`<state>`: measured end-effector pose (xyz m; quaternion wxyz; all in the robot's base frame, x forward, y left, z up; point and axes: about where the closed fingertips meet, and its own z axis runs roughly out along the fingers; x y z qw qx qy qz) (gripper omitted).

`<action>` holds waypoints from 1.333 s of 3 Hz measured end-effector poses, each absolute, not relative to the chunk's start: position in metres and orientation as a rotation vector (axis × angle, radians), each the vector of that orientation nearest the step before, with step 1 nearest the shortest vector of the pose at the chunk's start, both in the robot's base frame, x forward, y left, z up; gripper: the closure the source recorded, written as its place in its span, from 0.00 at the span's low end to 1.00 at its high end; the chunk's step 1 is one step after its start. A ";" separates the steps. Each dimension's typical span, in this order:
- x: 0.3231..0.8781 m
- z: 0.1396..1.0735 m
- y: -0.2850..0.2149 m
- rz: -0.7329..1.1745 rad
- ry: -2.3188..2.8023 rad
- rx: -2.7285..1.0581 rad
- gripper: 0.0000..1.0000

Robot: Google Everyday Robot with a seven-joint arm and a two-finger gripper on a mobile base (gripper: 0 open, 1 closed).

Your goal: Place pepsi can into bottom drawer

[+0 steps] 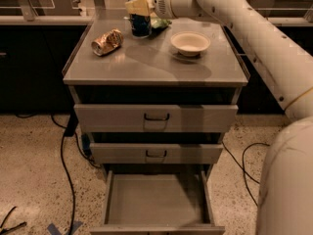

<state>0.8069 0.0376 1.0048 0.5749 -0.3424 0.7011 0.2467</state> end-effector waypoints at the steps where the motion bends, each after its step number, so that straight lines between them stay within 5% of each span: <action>1: 0.786 1.029 0.020 0.521 1.632 -0.794 1.00; 4: 0.710 1.065 -0.025 0.342 1.639 -0.694 1.00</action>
Offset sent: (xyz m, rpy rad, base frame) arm -0.0792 -0.0694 0.0577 -0.0610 -0.1104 -0.1795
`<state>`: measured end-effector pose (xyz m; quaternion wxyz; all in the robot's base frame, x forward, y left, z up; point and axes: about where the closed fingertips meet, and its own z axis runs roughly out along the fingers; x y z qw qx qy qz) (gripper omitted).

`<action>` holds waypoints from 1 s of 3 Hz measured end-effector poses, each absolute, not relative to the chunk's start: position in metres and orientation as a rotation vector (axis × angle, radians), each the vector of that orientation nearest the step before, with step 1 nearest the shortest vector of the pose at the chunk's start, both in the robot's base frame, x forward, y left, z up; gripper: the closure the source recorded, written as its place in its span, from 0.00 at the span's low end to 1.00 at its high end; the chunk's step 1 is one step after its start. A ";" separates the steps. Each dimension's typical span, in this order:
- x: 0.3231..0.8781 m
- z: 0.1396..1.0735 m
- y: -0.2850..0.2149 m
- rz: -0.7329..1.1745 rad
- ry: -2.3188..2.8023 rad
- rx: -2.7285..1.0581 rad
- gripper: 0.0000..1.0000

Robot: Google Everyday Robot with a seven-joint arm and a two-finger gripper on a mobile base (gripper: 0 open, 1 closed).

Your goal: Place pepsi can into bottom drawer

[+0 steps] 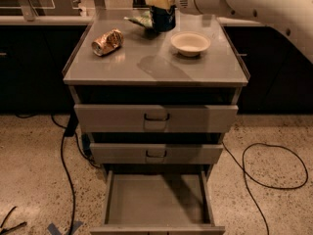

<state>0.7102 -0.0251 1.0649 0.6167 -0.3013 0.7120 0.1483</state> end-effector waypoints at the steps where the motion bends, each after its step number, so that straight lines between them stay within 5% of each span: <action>1: 0.685 1.069 -0.026 0.313 1.647 -0.672 1.00; 3: 0.680 1.061 -0.025 0.295 1.670 -0.695 1.00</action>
Offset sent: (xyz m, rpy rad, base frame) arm -0.0189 -0.0036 0.0050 -0.0029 -0.0046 -0.0304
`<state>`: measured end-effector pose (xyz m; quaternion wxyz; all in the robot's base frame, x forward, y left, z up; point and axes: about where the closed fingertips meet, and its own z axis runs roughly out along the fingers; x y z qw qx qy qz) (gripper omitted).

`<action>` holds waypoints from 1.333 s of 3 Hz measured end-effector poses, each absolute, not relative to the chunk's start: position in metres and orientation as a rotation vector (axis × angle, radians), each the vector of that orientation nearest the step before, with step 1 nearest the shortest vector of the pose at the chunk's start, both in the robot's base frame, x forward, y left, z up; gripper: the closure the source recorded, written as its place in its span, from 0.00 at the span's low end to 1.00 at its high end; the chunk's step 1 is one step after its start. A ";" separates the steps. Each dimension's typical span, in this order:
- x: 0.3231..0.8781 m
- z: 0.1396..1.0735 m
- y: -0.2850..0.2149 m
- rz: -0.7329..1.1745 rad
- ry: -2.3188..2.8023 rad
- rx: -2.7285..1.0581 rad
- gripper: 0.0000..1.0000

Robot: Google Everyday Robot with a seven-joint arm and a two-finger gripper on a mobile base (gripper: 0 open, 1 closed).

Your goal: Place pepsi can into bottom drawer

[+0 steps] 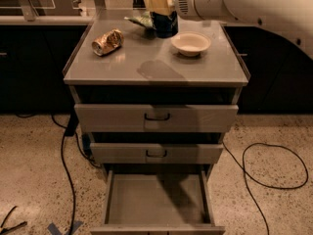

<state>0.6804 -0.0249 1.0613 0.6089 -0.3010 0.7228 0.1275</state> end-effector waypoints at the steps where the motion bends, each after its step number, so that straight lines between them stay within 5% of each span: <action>1: 0.665 1.043 -0.026 0.305 1.684 -0.683 1.00; 4: 0.594 0.930 -0.047 0.282 1.785 -0.596 1.00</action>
Offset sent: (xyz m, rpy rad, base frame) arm -0.0774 -0.0279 -0.1185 0.0777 0.1391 -0.0894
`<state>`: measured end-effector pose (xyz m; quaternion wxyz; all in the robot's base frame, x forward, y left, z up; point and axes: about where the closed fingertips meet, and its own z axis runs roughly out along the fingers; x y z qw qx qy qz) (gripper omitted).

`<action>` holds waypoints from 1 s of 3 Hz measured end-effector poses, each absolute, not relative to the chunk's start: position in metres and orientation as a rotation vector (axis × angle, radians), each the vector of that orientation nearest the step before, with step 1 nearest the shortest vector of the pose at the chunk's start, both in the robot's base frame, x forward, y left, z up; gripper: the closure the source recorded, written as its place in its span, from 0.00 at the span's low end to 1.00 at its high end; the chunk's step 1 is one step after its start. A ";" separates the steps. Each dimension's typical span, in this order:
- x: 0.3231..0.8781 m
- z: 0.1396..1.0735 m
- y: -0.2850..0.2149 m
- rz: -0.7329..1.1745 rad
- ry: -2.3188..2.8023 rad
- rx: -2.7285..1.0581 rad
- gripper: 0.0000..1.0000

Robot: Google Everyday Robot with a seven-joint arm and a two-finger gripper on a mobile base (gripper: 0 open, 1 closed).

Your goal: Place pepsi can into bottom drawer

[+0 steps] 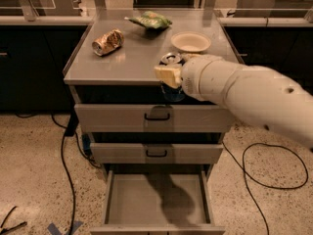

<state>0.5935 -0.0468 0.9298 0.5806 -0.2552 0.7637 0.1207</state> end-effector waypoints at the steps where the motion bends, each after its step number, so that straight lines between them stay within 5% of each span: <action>1: 0.574 0.888 -0.054 0.257 1.816 -0.581 1.00; 3: 0.573 0.876 -0.054 0.274 1.797 -0.568 1.00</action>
Offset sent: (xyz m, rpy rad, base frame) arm -0.0143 -0.0063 -0.0324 -0.0091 0.0164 -0.0224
